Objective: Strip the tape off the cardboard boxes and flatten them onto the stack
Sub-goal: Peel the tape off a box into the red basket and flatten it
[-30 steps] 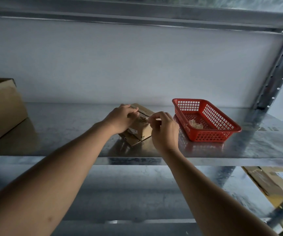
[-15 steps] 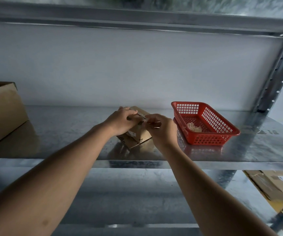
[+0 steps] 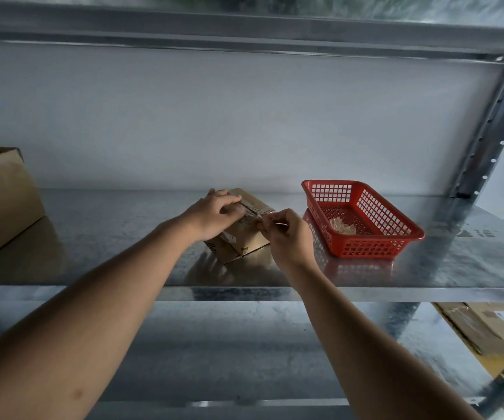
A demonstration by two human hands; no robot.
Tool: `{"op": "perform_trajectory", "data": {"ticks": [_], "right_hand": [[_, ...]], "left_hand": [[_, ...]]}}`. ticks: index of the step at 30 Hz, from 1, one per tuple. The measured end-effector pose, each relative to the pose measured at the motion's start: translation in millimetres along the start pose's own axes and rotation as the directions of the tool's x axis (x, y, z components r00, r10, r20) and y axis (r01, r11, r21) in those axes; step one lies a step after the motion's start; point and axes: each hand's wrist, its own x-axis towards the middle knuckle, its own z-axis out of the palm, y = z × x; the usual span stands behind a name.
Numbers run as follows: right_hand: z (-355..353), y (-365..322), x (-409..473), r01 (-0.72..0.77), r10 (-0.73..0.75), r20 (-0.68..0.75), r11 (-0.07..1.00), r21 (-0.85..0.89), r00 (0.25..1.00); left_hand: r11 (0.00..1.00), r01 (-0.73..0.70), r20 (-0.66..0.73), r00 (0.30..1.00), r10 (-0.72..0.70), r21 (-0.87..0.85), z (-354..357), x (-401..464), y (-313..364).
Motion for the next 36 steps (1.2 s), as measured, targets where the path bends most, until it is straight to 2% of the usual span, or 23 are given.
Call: {"op": "perform_trajectory", "data": {"ticks": [3, 7, 11, 15, 20, 22, 25, 27, 31, 34, 36], "right_hand": [[0, -3, -3, -0.088, 0.083, 0.030, 0.966, 0.245, 0.996], [-2, -9, -5, -0.147, 0.131, 0.067, 0.913, 0.380, 0.989], [-18, -14, 1, -0.156, 0.181, -0.001, 0.850, 0.502, 0.984], [-31, -14, 7, -0.138, 0.174, -0.041, 0.887, 0.441, 0.984], [-33, -18, 9, -0.089, 0.100, -0.005, 0.906, 0.413, 0.995], [-36, -16, 10, -0.031, 0.041, -0.021, 0.934, 0.356, 0.999], [-38, -8, 9, 0.066, -0.063, -0.044, 0.995, 0.078, 0.997], [-36, -4, 9, 0.090, -0.097, -0.065, 0.991, -0.098, 0.993], [-37, 4, 6, -0.037, 0.028, -0.057, 0.987, -0.155, 0.998], [-40, 7, 5, -0.054, 0.043, -0.062, 0.981, -0.185, 0.997], [-38, 5, 4, -0.061, 0.057, -0.032, 0.988, -0.140, 0.998]], "left_hand": [[1.000, -0.002, 0.006, 1.000, 0.002, 0.012, 1, 5, -4], [0.999, -0.003, 0.002, 1.000, 0.003, 0.036, 0, 10, -5], [0.999, -0.049, 0.044, 0.998, 0.048, 0.022, 2, 7, -9], [0.999, -0.034, 0.025, 0.999, 0.035, -0.042, 6, 7, 6], [0.991, -0.032, 0.006, 0.999, 0.031, 0.131, 4, 11, 18], [0.990, -0.035, 0.010, 0.999, 0.034, 0.135, 5, 12, 16], [0.993, -0.035, 0.028, 0.999, 0.032, 0.109, 4, 9, 14], [0.995, -0.009, 0.034, 0.999, 0.005, 0.102, 4, 8, 17], [0.996, 0.044, 0.052, 0.997, -0.049, 0.082, 3, 8, 19], [0.998, 0.055, 0.069, 0.996, -0.055, 0.010, 4, 10, 15], [0.998, 0.061, 0.072, 0.996, -0.059, -0.032, 4, 11, 12]]}}
